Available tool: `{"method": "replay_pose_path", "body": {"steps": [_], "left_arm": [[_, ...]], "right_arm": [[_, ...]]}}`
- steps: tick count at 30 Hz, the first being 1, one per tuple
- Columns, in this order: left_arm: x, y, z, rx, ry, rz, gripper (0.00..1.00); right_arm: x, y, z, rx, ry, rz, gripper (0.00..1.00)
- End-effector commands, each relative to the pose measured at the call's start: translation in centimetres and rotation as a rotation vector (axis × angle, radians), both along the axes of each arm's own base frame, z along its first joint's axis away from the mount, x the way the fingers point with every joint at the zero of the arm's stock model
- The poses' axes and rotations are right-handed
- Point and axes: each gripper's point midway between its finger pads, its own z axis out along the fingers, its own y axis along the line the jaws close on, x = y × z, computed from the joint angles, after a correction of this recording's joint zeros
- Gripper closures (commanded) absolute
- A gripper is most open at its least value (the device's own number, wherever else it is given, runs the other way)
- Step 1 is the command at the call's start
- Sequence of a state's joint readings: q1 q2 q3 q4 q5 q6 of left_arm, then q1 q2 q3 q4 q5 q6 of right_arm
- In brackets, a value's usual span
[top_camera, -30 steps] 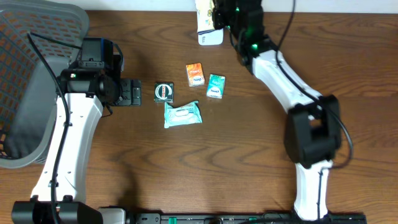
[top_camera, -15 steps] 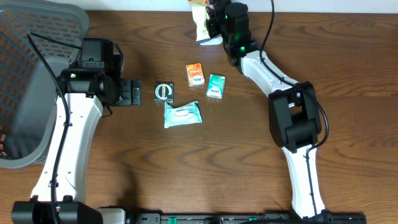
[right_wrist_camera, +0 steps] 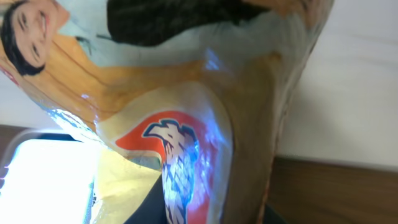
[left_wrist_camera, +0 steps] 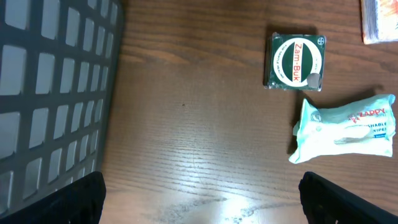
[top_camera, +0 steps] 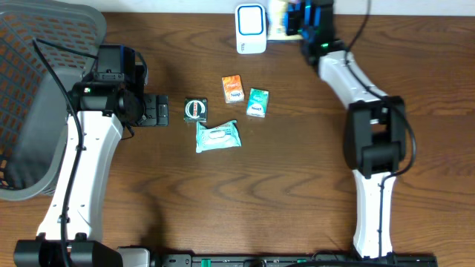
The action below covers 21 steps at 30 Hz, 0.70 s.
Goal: Scan the item barcode
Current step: 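Carry the snack bag to the back right corner and release it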
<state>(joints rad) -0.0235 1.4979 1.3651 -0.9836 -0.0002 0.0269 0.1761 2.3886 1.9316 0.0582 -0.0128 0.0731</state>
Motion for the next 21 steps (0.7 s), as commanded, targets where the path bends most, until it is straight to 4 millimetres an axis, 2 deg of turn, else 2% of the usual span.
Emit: {"method": "replay_pose_path", "body": {"steps": [1, 5, 9, 14, 15, 16, 17, 20, 21], "left_arm": [[-0.1, 0.1, -0.4, 0.011, 0.014, -0.003, 0.02], [-0.1, 0.1, -0.4, 0.011, 0.014, -0.003, 0.02], [-0.1, 0.1, -0.4, 0.011, 0.014, -0.003, 0.02], [-0.1, 0.1, -0.4, 0.011, 0.014, -0.003, 0.02], [-0.1, 0.1, -0.4, 0.011, 0.014, -0.003, 0.02], [-0.1, 0.1, -0.4, 0.011, 0.014, -0.003, 0.02], [-0.1, 0.1, -0.4, 0.011, 0.013, -0.003, 0.02], [-0.1, 0.1, -0.4, 0.011, 0.014, -0.003, 0.02], [-0.1, 0.1, -0.4, 0.011, 0.013, -0.003, 0.03]], "right_arm": [[-0.1, -7.2, 5.0, -0.035, -0.025, -0.216, 0.99], [-1.9, -13.6, 1.6, -0.159, 0.130, -0.337, 0.99], [-3.9, -18.7, -0.7, -0.254, 0.252, -0.409, 0.99], [-6.3, -21.9, -2.9, -0.284, 0.385, -0.435, 0.99], [-6.6, -22.3, -3.2, -0.285, 0.402, -0.439, 0.89], [-7.0, -22.8, -3.4, -0.286, 0.419, -0.445, 0.74], [-7.3, -23.2, -3.7, -0.285, 0.433, -0.449, 0.68], [-7.8, -23.4, -4.2, -0.271, 0.462, -0.434, 0.60], [-7.8, -23.2, -4.3, -0.268, 0.469, -0.419, 0.53]]}}
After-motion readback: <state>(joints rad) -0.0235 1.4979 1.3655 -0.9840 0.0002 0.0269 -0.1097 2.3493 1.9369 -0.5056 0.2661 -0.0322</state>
